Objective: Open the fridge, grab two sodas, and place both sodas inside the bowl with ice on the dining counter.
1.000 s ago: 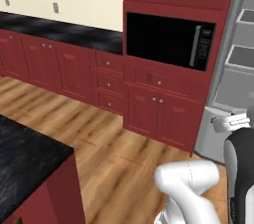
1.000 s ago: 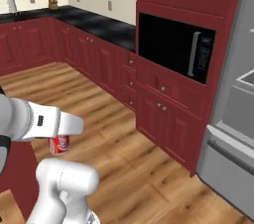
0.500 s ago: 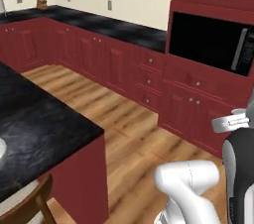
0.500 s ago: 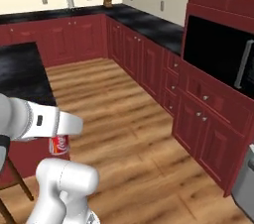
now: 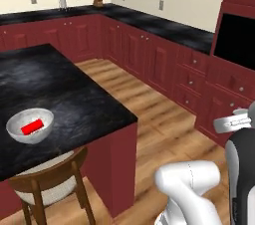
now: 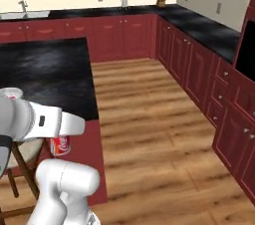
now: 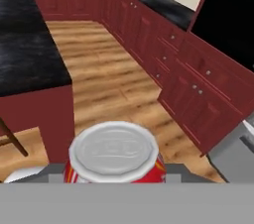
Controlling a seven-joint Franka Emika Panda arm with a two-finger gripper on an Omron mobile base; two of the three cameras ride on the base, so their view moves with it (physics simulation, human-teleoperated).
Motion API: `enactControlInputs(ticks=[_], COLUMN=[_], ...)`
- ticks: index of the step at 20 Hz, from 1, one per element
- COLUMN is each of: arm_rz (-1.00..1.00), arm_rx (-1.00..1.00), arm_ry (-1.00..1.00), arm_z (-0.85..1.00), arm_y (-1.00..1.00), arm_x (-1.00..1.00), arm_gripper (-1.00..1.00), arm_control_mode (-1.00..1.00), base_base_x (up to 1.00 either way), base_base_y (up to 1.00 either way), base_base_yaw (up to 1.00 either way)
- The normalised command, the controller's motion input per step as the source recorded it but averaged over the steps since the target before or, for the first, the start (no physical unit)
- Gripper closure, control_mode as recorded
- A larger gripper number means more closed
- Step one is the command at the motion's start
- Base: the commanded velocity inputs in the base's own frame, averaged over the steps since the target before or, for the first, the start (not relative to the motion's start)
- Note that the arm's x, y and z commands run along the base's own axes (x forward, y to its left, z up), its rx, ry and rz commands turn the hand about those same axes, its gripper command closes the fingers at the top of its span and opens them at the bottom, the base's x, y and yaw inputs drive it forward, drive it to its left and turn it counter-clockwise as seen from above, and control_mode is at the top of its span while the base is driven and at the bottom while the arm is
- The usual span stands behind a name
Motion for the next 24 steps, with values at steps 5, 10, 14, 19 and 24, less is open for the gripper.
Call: enactControlInputs(ticks=[5, 10, 14, 19, 24], arm_rz=[0.00, 0.00, 0.00, 0.00, 0.00], arm_rx=[0.00, 0.00, 0.00, 0.00, 0.00], arm_ry=[0.00, 0.00, 0.00, 0.00, 0.00], arm_z=[0.00, 0.00, 0.00, 0.00, 0.00], arm_y=[0.00, 0.00, 0.00, 0.00, 0.00], arm_x=[0.00, 0.00, 0.00, 0.00, 0.00], arm_gripper=[1.00, 1.00, 1.00, 1.00, 1.00], arm_control_mode=[1.00, 1.00, 1.00, 1.00, 1.00], base_base_x=[-0.47, -0.53, 0.05, 0.54, 0.81], base_base_y=[0.49, 0.60, 0.63, 0.41, 0.02], base_base_yaw=[0.37, 0.33, 0.32, 0.32, 0.26])
